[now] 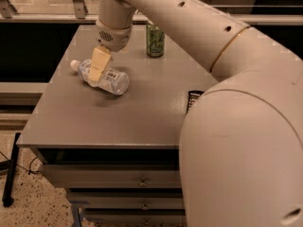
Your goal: Place blue plastic bottle upright
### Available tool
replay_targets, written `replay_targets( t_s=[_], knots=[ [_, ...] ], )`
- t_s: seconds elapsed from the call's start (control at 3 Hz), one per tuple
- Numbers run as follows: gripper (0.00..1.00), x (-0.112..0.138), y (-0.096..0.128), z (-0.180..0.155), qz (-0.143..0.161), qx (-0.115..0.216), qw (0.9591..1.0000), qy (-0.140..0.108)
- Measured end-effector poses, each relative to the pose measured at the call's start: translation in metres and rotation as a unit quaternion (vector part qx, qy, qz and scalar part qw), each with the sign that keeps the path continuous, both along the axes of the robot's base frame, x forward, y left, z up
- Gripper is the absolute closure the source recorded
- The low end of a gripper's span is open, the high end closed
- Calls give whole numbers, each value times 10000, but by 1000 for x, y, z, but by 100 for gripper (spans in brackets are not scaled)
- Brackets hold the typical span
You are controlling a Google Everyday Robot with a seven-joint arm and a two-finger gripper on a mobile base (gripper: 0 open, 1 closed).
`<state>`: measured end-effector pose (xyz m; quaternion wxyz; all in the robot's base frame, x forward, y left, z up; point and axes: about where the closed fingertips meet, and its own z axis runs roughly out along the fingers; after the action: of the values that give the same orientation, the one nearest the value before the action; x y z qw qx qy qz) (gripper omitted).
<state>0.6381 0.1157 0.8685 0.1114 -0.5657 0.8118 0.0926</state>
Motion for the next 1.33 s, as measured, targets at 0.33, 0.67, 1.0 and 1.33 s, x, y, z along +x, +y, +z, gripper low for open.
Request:
replay_targets(
  t_s=[0.33,0.67,1.0,1.33],
  knots=[
    [0,-11,21,-8,-29,-47,10000,-17],
    [0,-11,39,-12,-45,-187,9998,-110],
    [0,-4,52,-11,-24,-376,9990,-242],
    [0,0,60,-12,-18,-469,9985,-297]
  ],
)
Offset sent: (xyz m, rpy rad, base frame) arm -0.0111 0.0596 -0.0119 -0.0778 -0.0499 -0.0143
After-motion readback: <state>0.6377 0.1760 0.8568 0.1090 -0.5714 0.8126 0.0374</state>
